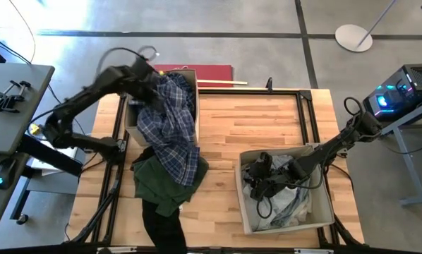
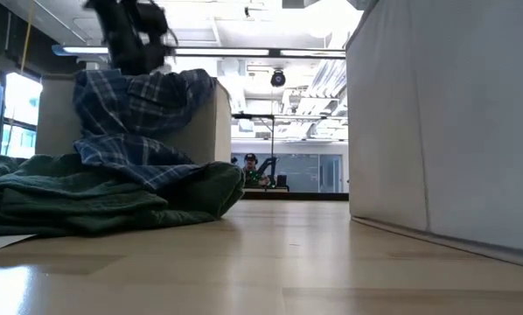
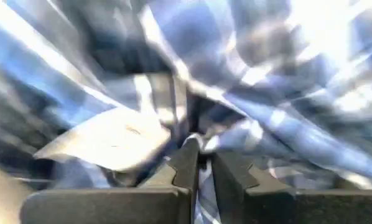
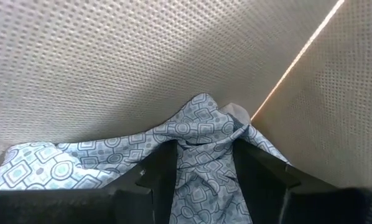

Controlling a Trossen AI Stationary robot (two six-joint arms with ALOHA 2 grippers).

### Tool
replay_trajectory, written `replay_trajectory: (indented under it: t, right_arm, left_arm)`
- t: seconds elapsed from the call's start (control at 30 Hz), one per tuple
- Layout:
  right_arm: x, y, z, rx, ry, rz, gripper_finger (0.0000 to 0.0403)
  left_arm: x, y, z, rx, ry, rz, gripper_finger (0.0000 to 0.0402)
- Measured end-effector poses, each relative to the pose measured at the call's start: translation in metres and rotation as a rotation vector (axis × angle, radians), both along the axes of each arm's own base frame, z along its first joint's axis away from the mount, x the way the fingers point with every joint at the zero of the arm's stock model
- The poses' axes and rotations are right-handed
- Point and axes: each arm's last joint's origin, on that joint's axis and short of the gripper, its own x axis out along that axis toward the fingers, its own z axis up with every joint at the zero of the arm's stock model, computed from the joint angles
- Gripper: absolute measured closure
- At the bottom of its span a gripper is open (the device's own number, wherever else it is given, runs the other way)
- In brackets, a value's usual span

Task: Sort clothes
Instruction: Put the blue shirt into the top laundry bin

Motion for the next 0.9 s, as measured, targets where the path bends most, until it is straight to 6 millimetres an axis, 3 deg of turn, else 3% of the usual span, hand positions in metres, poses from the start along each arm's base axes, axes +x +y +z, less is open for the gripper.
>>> replay_trajectory:
  t: [0.2, 0.3, 0.4, 0.7, 0.9]
  right_arm:
    - [0.000, 0.000, 0.000, 0.026, -0.006, -0.024, 0.0251]
    - [0.000, 0.000, 0.000, 0.028, -0.007, -0.025, 0.0251]
    - [0.000, 0.000, 0.000, 0.029, -0.008, -0.026, 0.0251]
    - [0.001, -0.001, 0.000, 0.022, -0.007, -0.023, 0.0251]
    - [0.001, -0.001, 0.000, 0.024, -0.010, -0.023, 0.0251]
  left_arm:
    - [-0.024, -0.027, 0.070, 0.177, -0.182, -0.012, 0.0358]
    - [-0.033, -0.045, 0.093, 0.216, -0.287, -0.021, 0.0358]
    - [-0.035, -0.073, 0.104, 0.232, -0.368, -0.210, 0.0363]
    - [0.005, -0.156, 0.088, 0.206, -0.369, -0.704, 0.0399]
    - [0.049, -0.212, 0.045, 0.200, -0.212, -0.892, 0.0401]
